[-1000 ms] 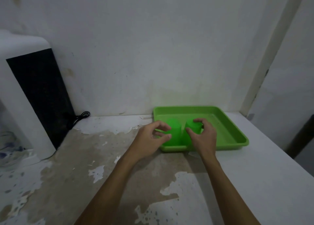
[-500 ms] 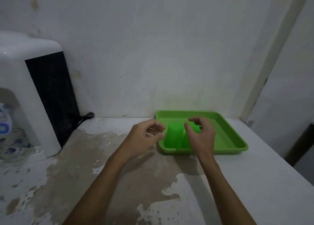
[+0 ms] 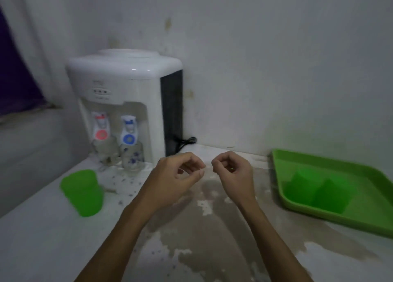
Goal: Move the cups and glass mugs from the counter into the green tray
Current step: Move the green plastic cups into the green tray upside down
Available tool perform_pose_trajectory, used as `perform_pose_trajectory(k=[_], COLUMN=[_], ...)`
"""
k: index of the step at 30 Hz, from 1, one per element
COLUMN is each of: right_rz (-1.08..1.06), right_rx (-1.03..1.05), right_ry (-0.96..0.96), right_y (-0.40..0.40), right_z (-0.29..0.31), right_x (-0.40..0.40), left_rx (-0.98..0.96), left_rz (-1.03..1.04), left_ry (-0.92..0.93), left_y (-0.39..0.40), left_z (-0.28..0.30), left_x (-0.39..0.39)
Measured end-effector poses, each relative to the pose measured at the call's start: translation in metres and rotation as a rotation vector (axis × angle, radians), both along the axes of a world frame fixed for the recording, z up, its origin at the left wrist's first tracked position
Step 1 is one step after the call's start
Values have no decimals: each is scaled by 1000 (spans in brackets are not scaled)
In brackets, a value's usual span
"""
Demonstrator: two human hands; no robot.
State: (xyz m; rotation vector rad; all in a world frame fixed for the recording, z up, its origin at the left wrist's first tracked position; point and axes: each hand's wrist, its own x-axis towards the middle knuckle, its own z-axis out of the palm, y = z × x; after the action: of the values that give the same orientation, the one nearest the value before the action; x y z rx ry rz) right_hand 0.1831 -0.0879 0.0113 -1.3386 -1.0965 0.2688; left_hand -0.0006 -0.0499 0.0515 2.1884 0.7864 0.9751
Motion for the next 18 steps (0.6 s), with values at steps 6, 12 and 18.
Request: perform_pose_trajectory(k=[6,12,18], right_rz=[202,327,369], right_rx=[-40,-75,-128], right_ry=[-1,26,56], right_y=[46,67,72], right_z=[-12,-20,-28], right_x=[-71,-115,-125], left_rx=[262,302,-3], left_rz=[367,700,682], left_ry=[38,247,608], left_y=[14,35,55], left_z=[-2,-13,-39], left_x=[-77,-130,-143])
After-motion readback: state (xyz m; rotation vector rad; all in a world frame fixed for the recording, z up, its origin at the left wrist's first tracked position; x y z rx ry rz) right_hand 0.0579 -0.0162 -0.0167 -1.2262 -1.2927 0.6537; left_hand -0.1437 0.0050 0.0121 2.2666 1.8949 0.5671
